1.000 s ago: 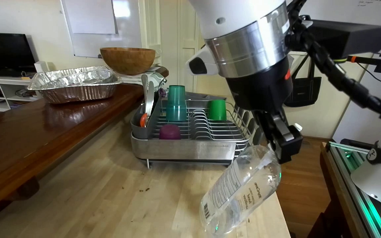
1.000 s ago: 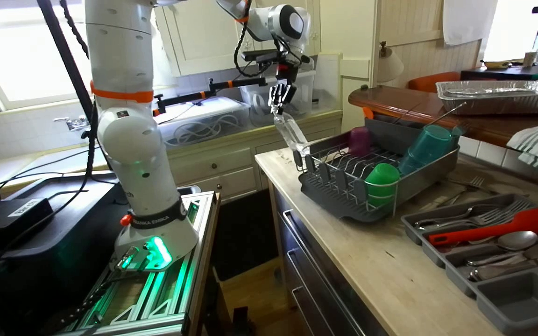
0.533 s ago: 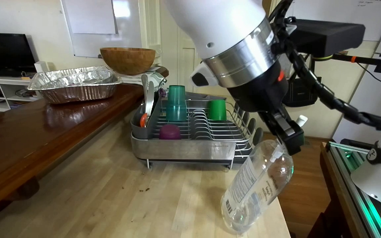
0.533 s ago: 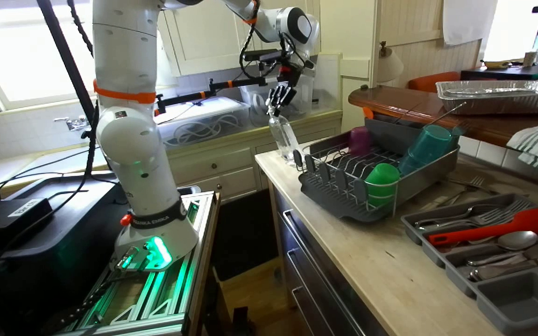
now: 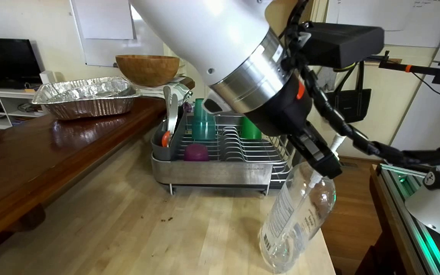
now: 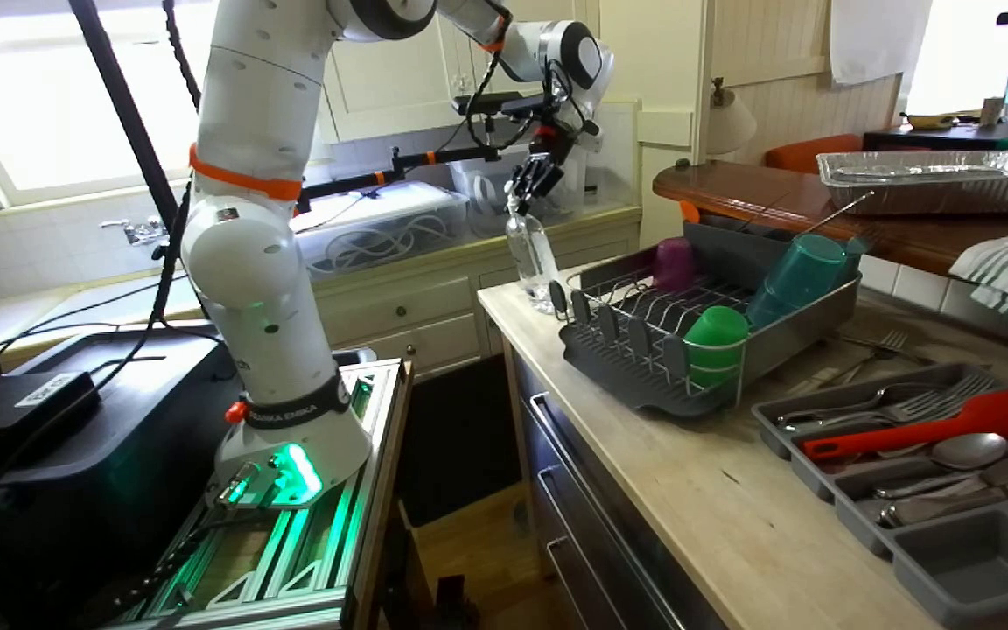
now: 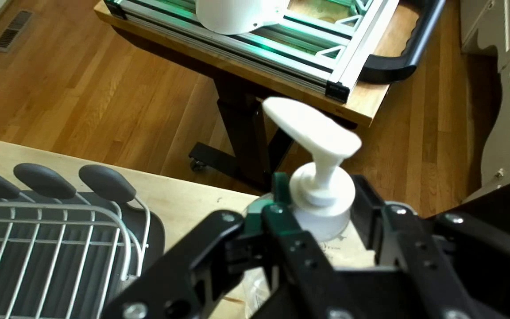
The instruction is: Make the clear bottle stand straight, and then place the clear cup next to it
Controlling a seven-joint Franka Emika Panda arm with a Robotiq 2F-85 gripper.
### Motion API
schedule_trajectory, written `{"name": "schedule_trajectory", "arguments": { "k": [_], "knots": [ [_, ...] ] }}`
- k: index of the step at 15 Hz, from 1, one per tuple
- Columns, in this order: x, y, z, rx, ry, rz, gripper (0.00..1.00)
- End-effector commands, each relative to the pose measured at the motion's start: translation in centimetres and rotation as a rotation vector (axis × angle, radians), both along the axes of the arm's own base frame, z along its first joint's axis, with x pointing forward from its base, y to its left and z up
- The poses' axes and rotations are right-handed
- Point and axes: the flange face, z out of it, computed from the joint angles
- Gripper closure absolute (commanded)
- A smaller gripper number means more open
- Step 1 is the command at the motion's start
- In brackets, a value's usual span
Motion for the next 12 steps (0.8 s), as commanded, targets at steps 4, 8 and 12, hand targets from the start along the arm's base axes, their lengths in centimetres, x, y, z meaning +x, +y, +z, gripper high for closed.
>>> {"name": "schedule_trajectory", "arguments": {
  "k": [4,8,12],
  "knots": [
    [2.0,1.6,-1.3,-0.035,0.099,0.003,0.38],
    [2.8,2.1,-1.6,-0.042,0.116,-0.007,0.16],
    [3.7,2.7,-1.2,-0.015,0.083,-0.017,0.0]
  ]
}}
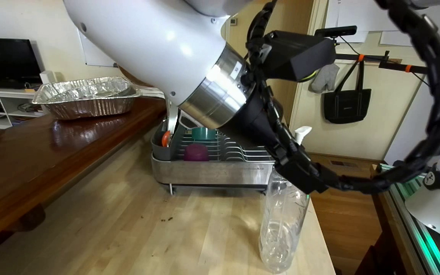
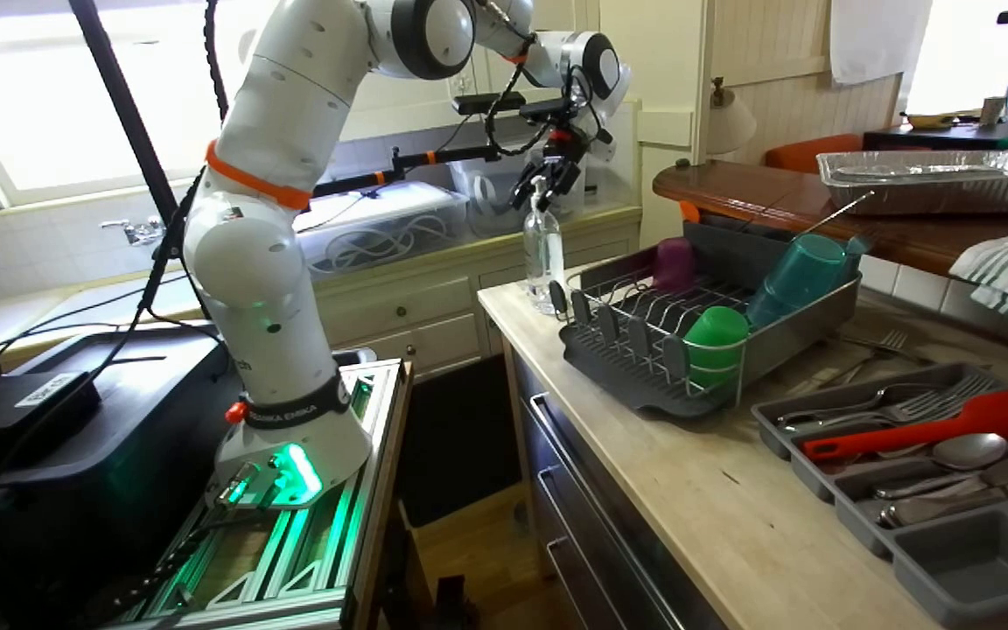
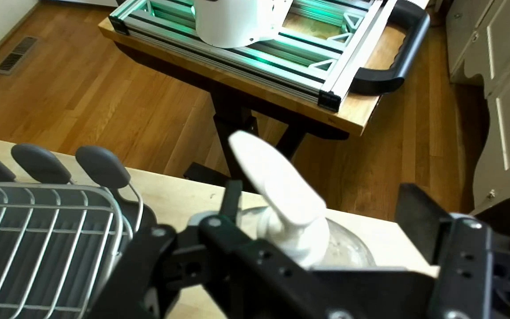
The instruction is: Make the clear bottle stand straight, and then place the clear cup next to it
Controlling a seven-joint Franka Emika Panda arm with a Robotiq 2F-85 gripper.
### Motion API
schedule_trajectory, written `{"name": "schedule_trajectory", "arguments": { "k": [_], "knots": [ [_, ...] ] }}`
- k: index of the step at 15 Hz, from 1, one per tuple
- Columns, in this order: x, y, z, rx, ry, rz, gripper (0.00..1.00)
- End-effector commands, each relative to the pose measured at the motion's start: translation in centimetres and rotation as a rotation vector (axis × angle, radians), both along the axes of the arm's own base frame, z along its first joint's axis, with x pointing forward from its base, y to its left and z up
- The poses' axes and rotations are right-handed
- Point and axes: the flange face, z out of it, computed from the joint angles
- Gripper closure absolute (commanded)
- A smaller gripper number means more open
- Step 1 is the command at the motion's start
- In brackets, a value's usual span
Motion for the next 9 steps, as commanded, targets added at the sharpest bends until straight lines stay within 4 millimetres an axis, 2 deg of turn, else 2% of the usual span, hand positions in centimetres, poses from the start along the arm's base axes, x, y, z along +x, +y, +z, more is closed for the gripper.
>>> {"name": "schedule_trajectory", "arguments": {
  "k": [1,5,7,9],
  "knots": [
    [1.0,1.2,1.0,0.04,-0.055,-0.019,0.0],
    [1.1,1.4,5.0,0.185,-0.196,-0.112,0.0],
    [1.1,0.5,7.3,0.241,-0.275,-0.169,0.0],
    [1.0,-1.6,9.2,0.291,-0.354,-0.236,0.0]
  ]
}}
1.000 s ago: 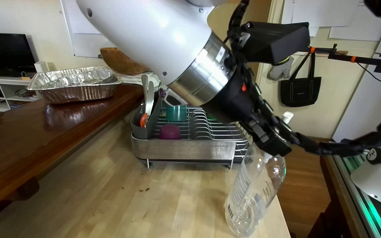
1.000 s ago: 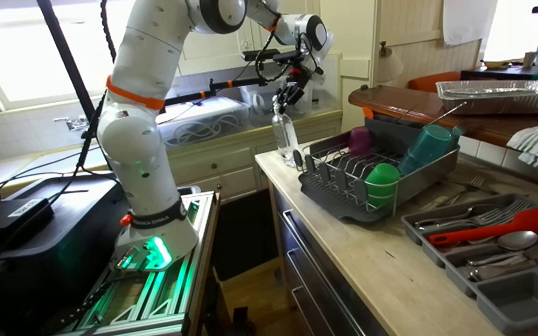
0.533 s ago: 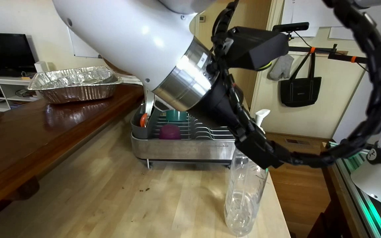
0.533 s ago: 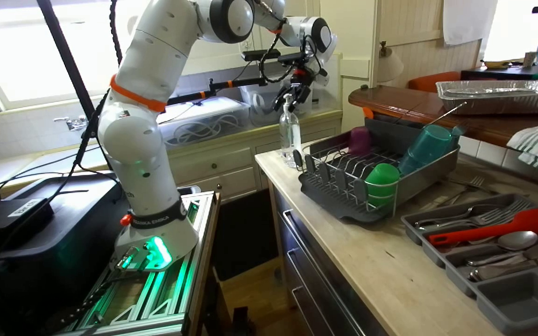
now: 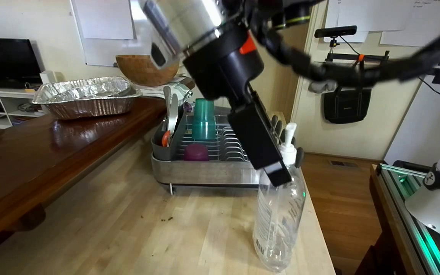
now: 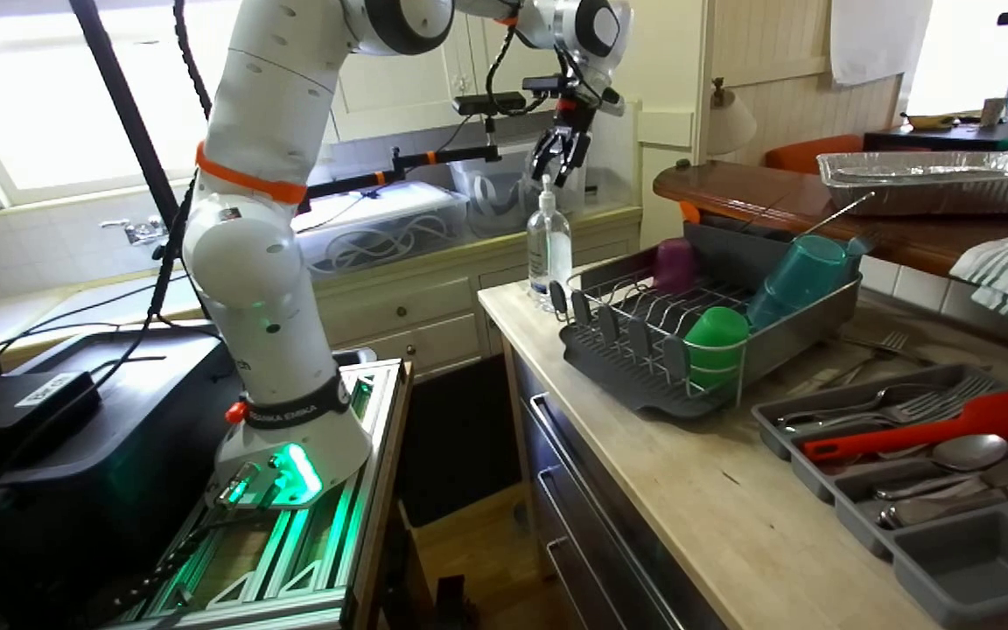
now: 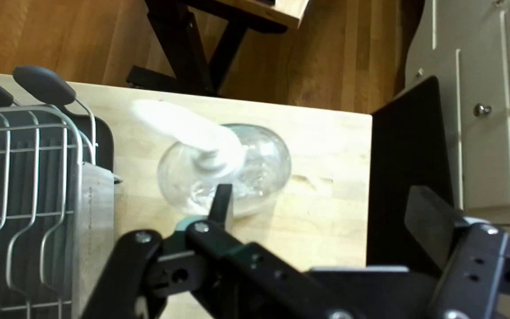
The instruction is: Make the clear bottle stand straight, and then place the clear cup next to it
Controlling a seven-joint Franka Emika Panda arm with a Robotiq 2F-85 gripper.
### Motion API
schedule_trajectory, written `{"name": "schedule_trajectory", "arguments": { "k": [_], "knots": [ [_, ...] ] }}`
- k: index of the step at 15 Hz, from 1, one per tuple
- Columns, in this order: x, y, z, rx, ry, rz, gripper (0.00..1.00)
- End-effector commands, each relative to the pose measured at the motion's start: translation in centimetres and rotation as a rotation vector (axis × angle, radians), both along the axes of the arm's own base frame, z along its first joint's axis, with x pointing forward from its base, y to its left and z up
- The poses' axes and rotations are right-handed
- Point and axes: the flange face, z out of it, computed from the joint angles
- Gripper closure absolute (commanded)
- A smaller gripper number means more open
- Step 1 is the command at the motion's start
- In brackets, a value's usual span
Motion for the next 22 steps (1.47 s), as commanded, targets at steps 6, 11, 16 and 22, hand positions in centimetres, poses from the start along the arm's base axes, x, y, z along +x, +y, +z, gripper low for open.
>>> {"name": "schedule_trajectory", "arguments": {
  "k": [6,11,16,22],
  "knots": [
    [0.2,-10.5,4.8,0.148,-0.289,-0.346,0.0],
    [-0.8,-16.4,3.8,0.166,-0.423,-0.568,0.0],
    [-0.6,-18.0,2.6,0.147,-0.48,-0.634,0.0],
    [1.0,-17.5,0.2,0.136,-0.499,-0.807,0.0]
  ]
}}
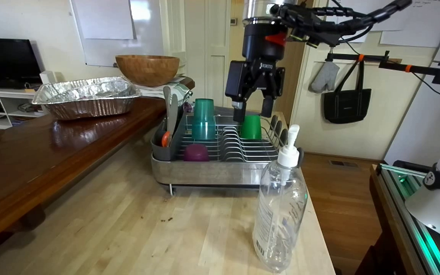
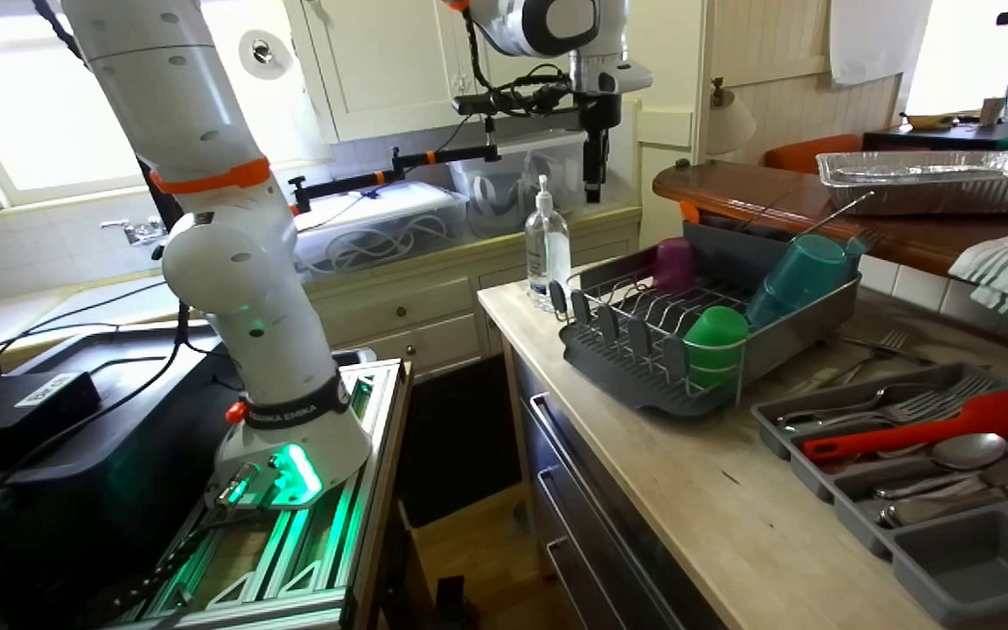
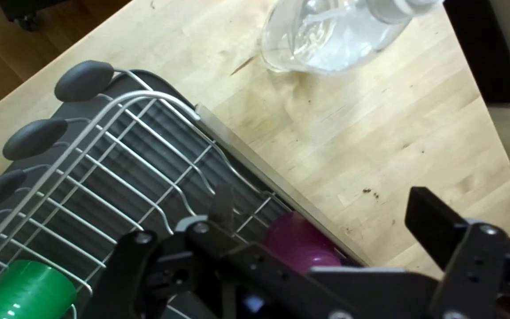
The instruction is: Make the clear bottle stand straight, and then place the clear cup next to it
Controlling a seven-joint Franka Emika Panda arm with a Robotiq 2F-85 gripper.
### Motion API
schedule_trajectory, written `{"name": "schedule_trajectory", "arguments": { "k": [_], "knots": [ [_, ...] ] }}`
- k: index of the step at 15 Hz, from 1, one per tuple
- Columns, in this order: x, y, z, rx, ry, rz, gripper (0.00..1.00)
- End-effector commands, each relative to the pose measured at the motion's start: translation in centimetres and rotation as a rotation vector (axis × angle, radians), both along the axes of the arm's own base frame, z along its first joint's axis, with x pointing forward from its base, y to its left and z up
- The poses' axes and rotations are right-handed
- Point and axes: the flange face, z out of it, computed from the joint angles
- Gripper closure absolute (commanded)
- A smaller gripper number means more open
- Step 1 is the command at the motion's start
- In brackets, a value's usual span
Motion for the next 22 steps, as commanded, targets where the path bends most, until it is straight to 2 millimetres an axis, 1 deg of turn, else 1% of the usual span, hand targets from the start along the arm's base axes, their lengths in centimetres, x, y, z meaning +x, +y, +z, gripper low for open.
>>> {"name": "schedule_trajectory", "arguments": {
  "k": [1,5,8,10,12,15,17,18,19,21,22],
  "knots": [
    [2.8,1.0,-2.3,0.015,0.006,-0.087,0.0],
    [6.8,1.7,-4.7,-0.044,0.003,-0.088,0.0],
    [9.7,1.6,-5.3,-0.092,-0.016,-0.059,0.0],
    [11.0,1.9,-5.6,-0.136,-0.015,-0.01,0.0],
    [11.8,2.3,-5.9,-0.166,0.002,0.026,0.0],
    [12.5,3.1,-6.7,-0.19,0.034,0.06,0.0],
    [13.0,3.5,-7.1,-0.179,0.024,0.063,0.0],
    [13.3,3.6,-7.0,-0.146,0.037,0.034,0.0],
    [12.4,3.4,-6.7,-0.158,0.02,0.046,0.0],
    [12.5,3.4,-6.8,-0.157,0.02,0.045,0.0],
    [12.6,3.3,-6.8,-0.157,0.006,0.092,0.0]
  ]
}}
